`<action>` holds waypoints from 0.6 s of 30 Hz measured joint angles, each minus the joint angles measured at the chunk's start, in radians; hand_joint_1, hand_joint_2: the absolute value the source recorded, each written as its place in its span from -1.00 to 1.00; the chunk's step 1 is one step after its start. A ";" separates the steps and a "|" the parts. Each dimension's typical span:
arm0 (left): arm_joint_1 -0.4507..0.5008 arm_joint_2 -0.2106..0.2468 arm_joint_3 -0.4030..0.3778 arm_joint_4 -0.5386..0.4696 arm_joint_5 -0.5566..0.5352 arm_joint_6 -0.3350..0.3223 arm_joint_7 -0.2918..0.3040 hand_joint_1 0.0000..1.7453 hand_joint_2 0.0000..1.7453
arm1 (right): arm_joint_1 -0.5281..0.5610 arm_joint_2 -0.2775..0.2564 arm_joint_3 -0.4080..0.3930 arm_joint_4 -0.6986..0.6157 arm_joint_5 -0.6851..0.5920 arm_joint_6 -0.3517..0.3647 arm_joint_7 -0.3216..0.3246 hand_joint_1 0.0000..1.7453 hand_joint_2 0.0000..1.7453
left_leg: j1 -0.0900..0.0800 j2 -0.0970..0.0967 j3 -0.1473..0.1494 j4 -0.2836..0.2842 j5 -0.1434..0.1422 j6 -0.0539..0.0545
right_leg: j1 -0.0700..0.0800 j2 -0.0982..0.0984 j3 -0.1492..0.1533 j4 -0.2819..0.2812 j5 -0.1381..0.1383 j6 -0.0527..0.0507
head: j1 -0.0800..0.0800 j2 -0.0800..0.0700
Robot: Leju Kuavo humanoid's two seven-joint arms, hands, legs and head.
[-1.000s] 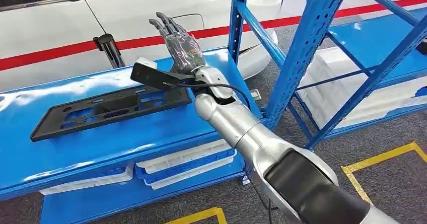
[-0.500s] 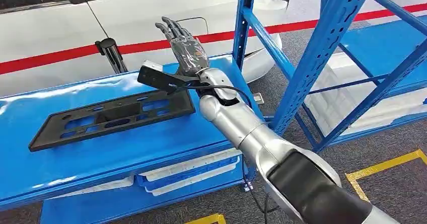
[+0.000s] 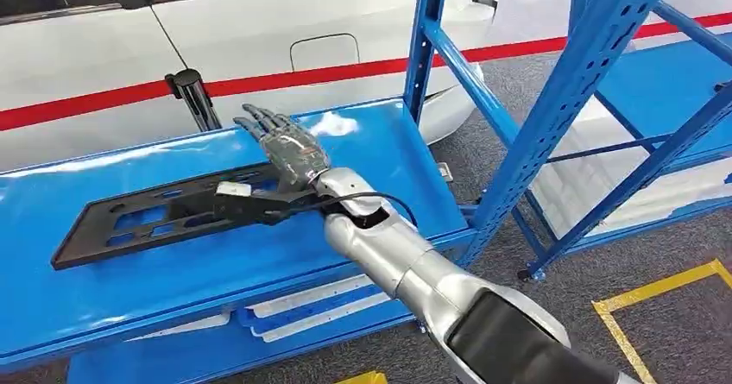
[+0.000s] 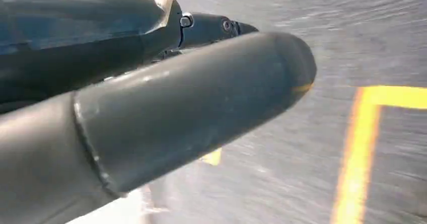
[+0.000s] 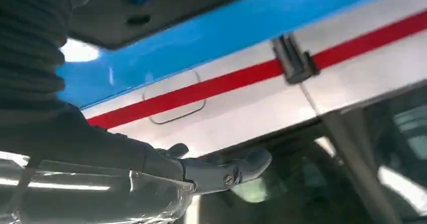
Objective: Take the parts from the cabinet and place them on the table.
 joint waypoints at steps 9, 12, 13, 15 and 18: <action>0.010 0.002 -0.071 0.001 -0.013 0.033 0.090 -1.00 -1.00 | 0.050 0.057 0.098 -0.022 -0.006 0.088 -0.052 -1.00 1.00 | -0.018 -0.002 0.000 0.001 -0.004 0.021 | -0.009 -0.003 0.002 -0.008 0.004 0.008 | 0.000 0.000; 0.011 0.002 -0.075 0.001 -0.011 0.039 0.086 -1.00 -1.00 | 0.057 0.078 0.127 -0.032 -0.006 0.095 -0.054 -1.00 1.00 | -0.018 -0.003 0.000 0.001 -0.005 0.023 | -0.009 -0.003 0.002 -0.008 0.003 0.014 | 0.000 0.000; 0.012 0.002 -0.077 0.001 -0.011 0.040 0.086 -1.00 -1.00 | 0.057 0.080 0.133 -0.034 -0.006 0.095 -0.054 -1.00 1.00 | -0.018 -0.003 -0.001 0.001 -0.005 0.023 | -0.010 -0.003 0.003 -0.008 0.002 0.018 | 0.000 0.000; 0.013 0.002 -0.079 0.001 -0.011 0.042 0.084 -1.00 -1.00 | 0.058 0.083 0.143 -0.040 -0.011 0.102 -0.054 -1.00 1.00 | -0.018 -0.002 0.000 0.001 -0.005 0.023 | -0.010 -0.003 0.002 -0.008 0.002 0.018 | 0.000 0.000; 0.013 0.002 -0.080 0.001 -0.011 0.045 0.070 -1.00 -1.00 | 0.058 0.087 0.158 -0.054 -0.018 0.123 -0.051 -1.00 1.00 | -0.018 -0.002 0.000 0.001 -0.005 0.023 | -0.010 -0.003 0.002 -0.008 0.002 0.019 | 0.000 0.000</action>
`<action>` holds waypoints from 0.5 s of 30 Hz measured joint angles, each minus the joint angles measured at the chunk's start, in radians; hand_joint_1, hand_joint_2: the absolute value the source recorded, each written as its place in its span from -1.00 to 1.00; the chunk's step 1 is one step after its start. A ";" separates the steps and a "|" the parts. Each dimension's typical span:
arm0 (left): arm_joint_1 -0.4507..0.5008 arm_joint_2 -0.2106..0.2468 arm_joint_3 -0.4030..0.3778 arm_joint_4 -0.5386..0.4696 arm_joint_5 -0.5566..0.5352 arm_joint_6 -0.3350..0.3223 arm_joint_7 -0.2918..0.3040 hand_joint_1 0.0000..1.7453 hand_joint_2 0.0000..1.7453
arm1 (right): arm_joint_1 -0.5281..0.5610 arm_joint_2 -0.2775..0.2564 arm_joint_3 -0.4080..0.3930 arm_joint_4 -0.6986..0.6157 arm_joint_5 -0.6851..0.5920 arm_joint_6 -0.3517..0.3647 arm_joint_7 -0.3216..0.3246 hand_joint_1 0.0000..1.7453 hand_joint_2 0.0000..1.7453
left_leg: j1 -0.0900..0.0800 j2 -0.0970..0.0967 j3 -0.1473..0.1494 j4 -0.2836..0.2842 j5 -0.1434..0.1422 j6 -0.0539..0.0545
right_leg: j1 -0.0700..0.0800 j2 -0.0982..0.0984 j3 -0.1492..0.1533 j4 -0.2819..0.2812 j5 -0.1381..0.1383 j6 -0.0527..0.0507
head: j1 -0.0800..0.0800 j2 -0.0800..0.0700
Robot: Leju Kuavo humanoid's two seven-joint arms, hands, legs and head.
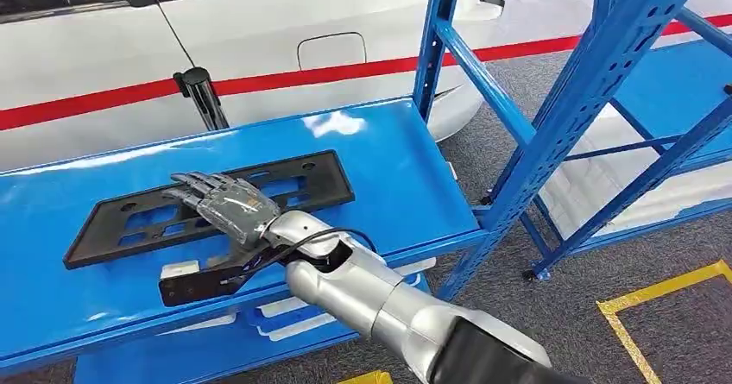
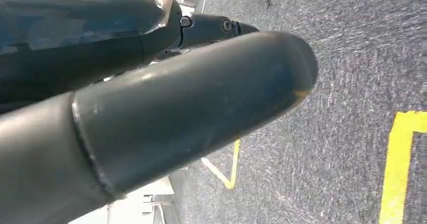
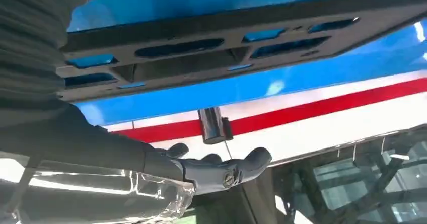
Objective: Take the parts from the cabinet and place them on the table.
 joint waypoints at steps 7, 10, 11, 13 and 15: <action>0.000 -0.006 -0.002 0.000 -0.010 0.004 -0.015 -1.00 -1.00 | 0.006 0.007 0.051 -0.050 -0.002 0.027 0.058 -1.00 1.00 | 0.003 0.000 0.000 0.000 0.000 0.000 | 0.000 0.000 -0.002 0.000 0.000 0.000 | 0.000 0.000; 0.000 -0.008 -0.001 0.000 -0.012 0.019 -0.022 -1.00 -1.00 | 0.005 0.007 0.072 -0.044 0.033 -0.007 0.092 -1.00 1.00 | 0.004 0.000 0.000 0.000 0.000 0.000 | 0.000 0.000 -0.002 0.000 0.000 0.000 | 0.000 0.000; 0.000 -0.010 0.000 0.000 -0.014 0.023 -0.024 -1.00 -1.00 | 0.003 0.008 0.079 -0.032 0.045 -0.027 0.102 -1.00 1.00 | 0.004 0.000 0.000 0.000 0.000 0.000 | 0.000 0.000 -0.002 0.000 0.000 0.000 | 0.000 0.000; 0.000 -0.013 0.003 0.000 -0.018 0.032 -0.028 -1.00 -1.00 | -0.002 0.011 0.084 0.012 0.061 -0.067 0.108 -1.00 1.00 | 0.004 0.000 0.000 0.000 0.000 0.000 | 0.000 0.000 -0.002 0.000 0.000 0.000 | 0.000 0.000; 0.000 -0.016 0.005 0.000 -0.018 0.034 -0.029 -1.00 -1.00 | -0.004 0.011 0.085 0.041 0.067 -0.082 0.108 -1.00 1.00 | 0.004 0.000 0.000 0.000 0.000 0.000 | 0.000 0.000 -0.001 0.000 0.000 0.000 | 0.000 0.000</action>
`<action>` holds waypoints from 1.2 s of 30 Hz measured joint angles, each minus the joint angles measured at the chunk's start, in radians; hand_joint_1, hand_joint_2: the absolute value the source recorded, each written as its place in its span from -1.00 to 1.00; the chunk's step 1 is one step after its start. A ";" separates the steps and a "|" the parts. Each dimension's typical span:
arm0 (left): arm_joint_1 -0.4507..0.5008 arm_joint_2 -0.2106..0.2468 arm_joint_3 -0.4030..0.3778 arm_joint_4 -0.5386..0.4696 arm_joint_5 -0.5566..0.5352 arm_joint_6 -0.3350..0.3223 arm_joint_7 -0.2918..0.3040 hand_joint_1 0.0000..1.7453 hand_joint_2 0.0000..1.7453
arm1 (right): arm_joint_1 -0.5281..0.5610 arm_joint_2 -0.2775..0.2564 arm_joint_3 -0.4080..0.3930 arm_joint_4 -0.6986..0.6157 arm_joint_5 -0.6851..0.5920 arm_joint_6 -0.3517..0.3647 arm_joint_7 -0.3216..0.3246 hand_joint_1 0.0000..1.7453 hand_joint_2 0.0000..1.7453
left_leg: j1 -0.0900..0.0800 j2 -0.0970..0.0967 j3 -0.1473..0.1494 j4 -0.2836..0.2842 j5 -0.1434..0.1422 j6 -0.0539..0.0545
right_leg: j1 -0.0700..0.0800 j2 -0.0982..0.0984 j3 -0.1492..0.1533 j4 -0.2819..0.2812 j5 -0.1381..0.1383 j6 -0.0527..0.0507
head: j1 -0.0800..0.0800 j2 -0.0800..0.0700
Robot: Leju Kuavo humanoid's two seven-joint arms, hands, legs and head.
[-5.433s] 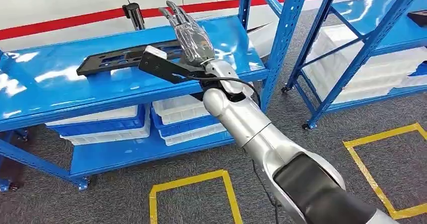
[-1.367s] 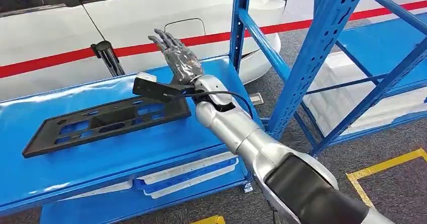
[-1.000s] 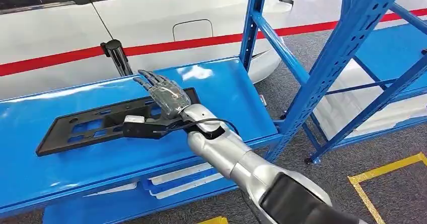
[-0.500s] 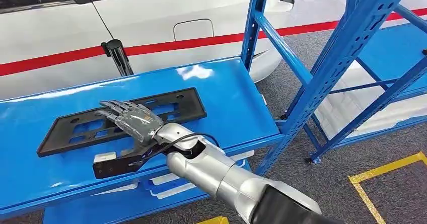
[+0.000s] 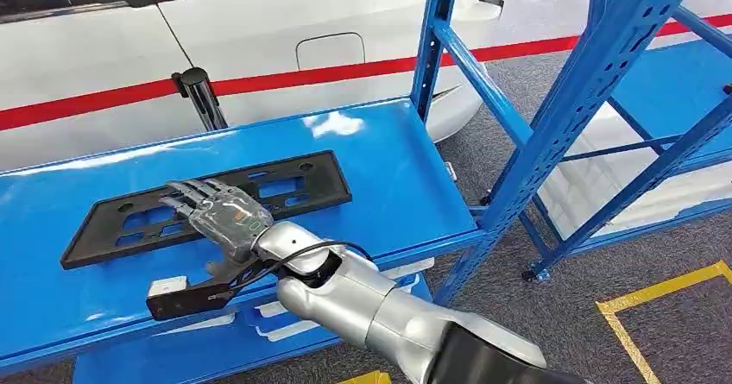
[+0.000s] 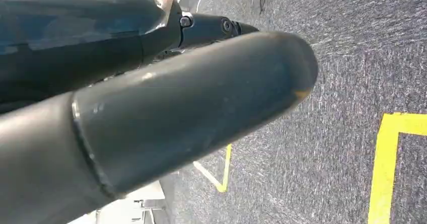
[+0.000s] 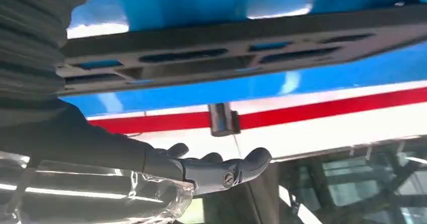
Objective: Take the parts from the cabinet and place them on the table.
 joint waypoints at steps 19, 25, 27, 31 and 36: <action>0.000 -0.006 0.039 0.000 -0.019 0.014 -0.002 -1.00 -1.00 | -0.040 -0.015 -0.056 0.240 0.161 -0.157 0.196 -1.00 1.00 | 0.000 0.000 0.000 0.000 0.000 0.000 | 0.000 0.000 0.000 0.000 0.000 0.000 | 0.000 0.000; 0.001 -0.006 0.051 0.000 -0.043 0.008 -0.026 -1.00 -1.00 | -0.057 -0.052 -0.149 0.280 0.218 -0.193 0.266 -1.00 1.00 | 0.000 0.000 0.000 0.000 0.000 0.000 | 0.000 0.000 0.000 0.000 0.000 0.000 | 0.000 0.000; 0.002 -0.006 0.052 0.000 -0.046 0.008 -0.045 -1.00 -1.00 | -0.057 -0.067 -0.179 0.285 0.227 -0.203 0.280 0.58 1.00 | 0.000 0.000 0.000 0.000 0.000 0.000 | 0.000 0.000 0.000 0.000 0.000 0.000 | 0.000 0.000; 0.003 -0.004 0.055 0.000 -0.059 0.008 -0.084 -1.00 -1.00 | -0.048 -0.100 -0.232 0.289 0.248 -0.222 0.280 0.84 1.00 | 0.000 0.000 0.000 0.000 0.000 0.000 | 0.000 0.000 0.000 0.000 0.000 0.000 | 0.000 0.000; 0.004 0.001 0.055 0.000 -0.067 0.008 -0.105 -1.00 -1.00 | -0.029 -0.123 -0.276 0.289 0.256 -0.240 0.268 0.92 1.00 | 0.000 0.000 0.000 0.000 0.000 0.000 | 0.000 0.000 0.000 0.000 0.000 0.000 | 0.000 0.000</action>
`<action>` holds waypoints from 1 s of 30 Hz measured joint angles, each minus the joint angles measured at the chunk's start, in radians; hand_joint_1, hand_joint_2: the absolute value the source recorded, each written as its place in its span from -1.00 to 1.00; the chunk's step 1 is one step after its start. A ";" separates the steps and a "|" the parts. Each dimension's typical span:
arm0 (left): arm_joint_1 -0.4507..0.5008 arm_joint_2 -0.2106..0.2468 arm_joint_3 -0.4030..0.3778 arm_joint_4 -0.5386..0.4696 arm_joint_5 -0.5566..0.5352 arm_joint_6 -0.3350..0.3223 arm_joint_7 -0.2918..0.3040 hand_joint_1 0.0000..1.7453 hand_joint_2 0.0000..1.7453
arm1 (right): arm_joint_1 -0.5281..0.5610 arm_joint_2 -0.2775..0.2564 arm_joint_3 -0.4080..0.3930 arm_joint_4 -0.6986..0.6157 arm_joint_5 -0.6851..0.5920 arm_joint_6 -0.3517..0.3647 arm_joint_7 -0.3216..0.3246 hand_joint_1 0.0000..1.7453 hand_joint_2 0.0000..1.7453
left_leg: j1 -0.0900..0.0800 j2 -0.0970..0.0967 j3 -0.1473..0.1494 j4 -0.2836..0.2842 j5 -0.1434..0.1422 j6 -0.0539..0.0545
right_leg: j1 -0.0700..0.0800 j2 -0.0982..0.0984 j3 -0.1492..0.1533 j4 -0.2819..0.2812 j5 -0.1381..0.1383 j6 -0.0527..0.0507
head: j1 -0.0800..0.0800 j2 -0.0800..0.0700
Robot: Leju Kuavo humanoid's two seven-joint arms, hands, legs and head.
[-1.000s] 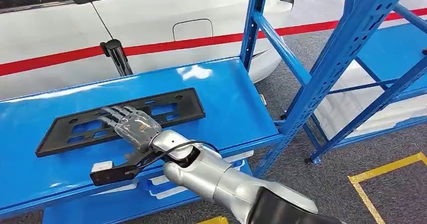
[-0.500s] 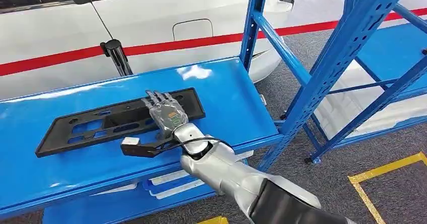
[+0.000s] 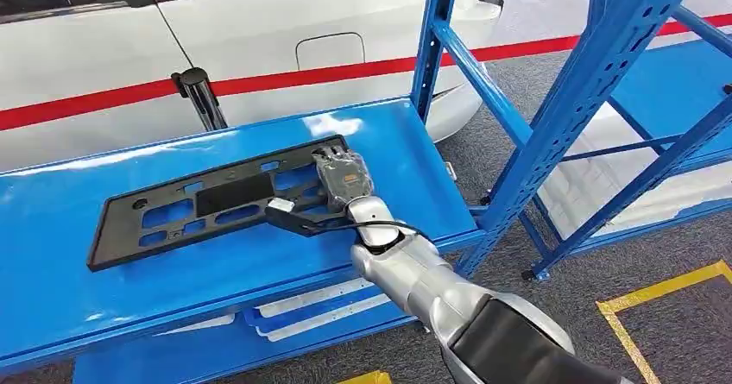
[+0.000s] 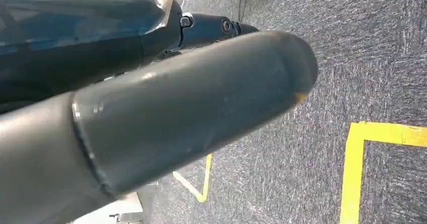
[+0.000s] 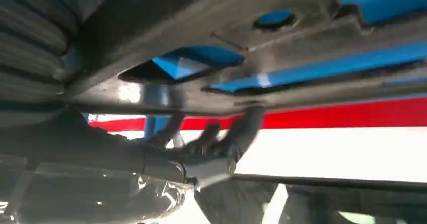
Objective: Take the parts from the cabinet and place them on the table.
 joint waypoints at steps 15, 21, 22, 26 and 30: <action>0.001 0.004 0.026 0.000 -0.006 0.012 -0.088 -1.00 -1.00 | 0.042 -0.026 -0.098 -0.099 0.055 -0.012 -0.081 0.98 1.00 | 0.000 0.000 0.001 0.000 0.000 0.000 | 0.000 0.000 0.001 0.000 0.000 0.000 | 0.000 0.000; 0.007 0.004 0.077 -0.012 0.051 0.108 -0.516 -1.00 -1.00 | 0.092 -0.034 -0.166 -0.189 0.007 0.006 -0.170 1.00 1.00 | 0.000 0.000 0.001 0.000 0.000 0.000 | 0.000 0.000 0.001 0.000 0.000 0.000 | 0.000 0.000; 0.005 0.004 0.090 -0.013 0.057 0.119 -0.595 -1.00 -1.00 | 0.101 -0.036 -0.181 -0.209 -0.003 0.011 -0.185 1.00 1.00 | 0.000 0.000 0.001 0.000 0.000 0.000 | 0.000 0.000 0.001 0.000 0.000 0.000 | 0.000 0.000; -0.003 0.005 0.123 -0.022 0.083 0.120 -0.652 -1.00 -1.00 | 0.130 -0.039 -0.208 -0.266 -0.012 0.023 -0.200 1.00 1.00 | 0.000 0.002 0.002 0.000 -0.001 0.000 | 0.000 0.001 0.001 0.000 0.000 0.000 | 0.000 0.000; 0.000 0.002 0.197 -0.034 0.195 0.031 -0.843 -1.00 -1.00 | 0.167 -0.041 -0.227 -0.353 -0.078 0.043 -0.288 1.00 1.00 | 0.000 0.002 0.001 0.000 -0.001 0.000 | 0.000 0.001 0.000 0.000 0.000 0.000 | 0.000 0.000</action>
